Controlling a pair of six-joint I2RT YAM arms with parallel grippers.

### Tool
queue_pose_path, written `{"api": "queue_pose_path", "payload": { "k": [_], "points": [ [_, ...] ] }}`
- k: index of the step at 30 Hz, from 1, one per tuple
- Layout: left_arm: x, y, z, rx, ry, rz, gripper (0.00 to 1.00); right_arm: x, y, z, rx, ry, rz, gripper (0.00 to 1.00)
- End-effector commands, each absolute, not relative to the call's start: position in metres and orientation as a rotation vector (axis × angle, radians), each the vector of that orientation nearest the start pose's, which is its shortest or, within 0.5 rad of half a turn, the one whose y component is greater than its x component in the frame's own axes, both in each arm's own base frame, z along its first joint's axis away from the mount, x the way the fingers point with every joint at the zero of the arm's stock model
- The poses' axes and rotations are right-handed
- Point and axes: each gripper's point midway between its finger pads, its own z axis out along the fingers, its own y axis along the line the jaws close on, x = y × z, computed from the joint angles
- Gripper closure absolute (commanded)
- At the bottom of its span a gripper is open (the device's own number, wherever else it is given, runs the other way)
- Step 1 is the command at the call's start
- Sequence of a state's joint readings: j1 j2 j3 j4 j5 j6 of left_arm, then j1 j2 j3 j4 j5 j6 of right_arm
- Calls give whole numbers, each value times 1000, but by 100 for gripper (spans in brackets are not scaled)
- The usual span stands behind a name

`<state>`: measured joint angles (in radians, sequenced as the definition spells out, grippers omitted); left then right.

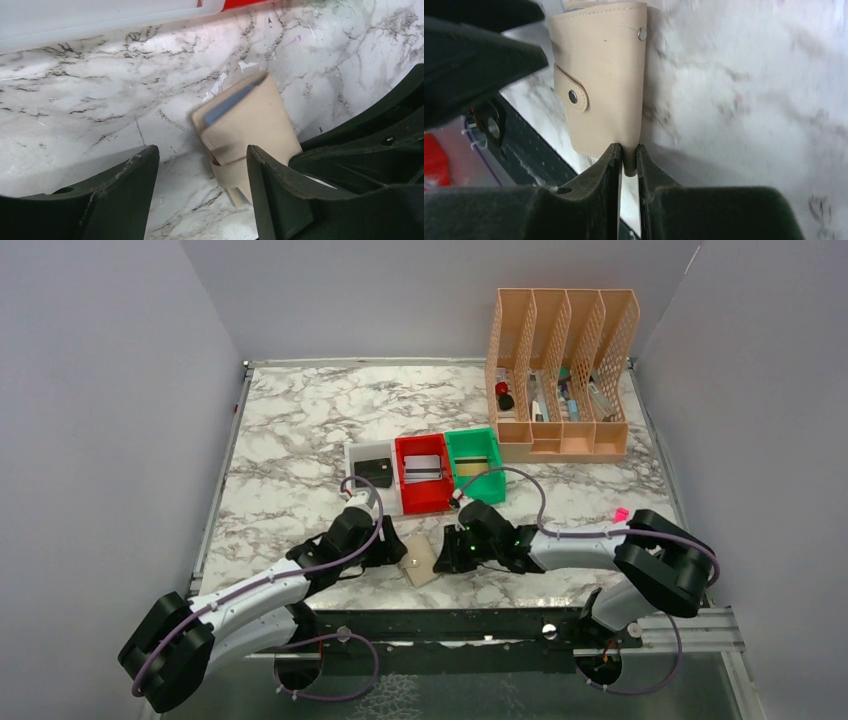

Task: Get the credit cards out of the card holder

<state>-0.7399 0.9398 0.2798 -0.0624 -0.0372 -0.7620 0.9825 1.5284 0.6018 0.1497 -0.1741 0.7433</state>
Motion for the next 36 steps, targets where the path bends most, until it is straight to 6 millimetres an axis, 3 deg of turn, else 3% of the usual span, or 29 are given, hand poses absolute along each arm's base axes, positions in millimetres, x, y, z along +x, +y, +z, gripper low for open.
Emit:
{"api": "queue_pose_path", "payload": {
  "k": [1, 7, 15, 20, 28, 36],
  "points": [
    [167, -199, 41, -11, 2424, -782, 30, 127, 305, 20, -302, 2599, 957, 82],
    [158, -202, 51, 18, 2419, -840, 28, 109, 273, 10, -177, 2637, 928, 82],
    [160, -204, 62, 54, 2391, -853, 28, 114, 258, 10, -114, 2642, 836, 82],
    [158, -206, 59, 59, 2403, -864, 28, 112, 246, 7, -81, 2661, 781, 80],
    [151, -220, 60, 112, 2430, -951, 30, 103, 257, 18, -152, 2634, 915, 80],
    [149, -261, 71, 246, 2432, -911, 34, 99, 264, 14, -146, 2663, 953, 80]
  ]
}}
